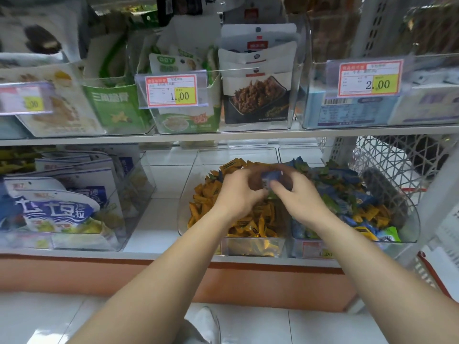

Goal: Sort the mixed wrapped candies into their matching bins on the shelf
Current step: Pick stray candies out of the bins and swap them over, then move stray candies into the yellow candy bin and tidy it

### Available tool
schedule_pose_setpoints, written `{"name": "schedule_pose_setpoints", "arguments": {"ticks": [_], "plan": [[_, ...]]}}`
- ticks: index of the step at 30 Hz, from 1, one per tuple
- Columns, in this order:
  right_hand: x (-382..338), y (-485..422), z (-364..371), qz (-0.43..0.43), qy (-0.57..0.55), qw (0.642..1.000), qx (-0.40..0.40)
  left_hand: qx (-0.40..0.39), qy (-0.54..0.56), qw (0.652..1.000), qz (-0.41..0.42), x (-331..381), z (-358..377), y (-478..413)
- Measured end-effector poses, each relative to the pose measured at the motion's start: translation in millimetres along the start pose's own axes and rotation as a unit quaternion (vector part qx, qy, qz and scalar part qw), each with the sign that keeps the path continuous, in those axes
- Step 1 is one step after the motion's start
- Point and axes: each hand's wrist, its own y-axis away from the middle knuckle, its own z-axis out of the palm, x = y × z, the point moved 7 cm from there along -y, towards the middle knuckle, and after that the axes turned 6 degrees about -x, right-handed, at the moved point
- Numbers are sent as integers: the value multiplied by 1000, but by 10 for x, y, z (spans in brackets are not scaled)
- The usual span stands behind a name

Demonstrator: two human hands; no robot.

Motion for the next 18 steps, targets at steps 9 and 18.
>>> {"name": "schedule_pose_setpoints", "arguments": {"ticks": [9,18], "plan": [[224,51,-578,7,304,944,127,45,-217,973,-65,-414,-650,394],[-128,-250,-6,-20,413,910,39,108,-141,969,-174,-1078,-1092,560]]}}
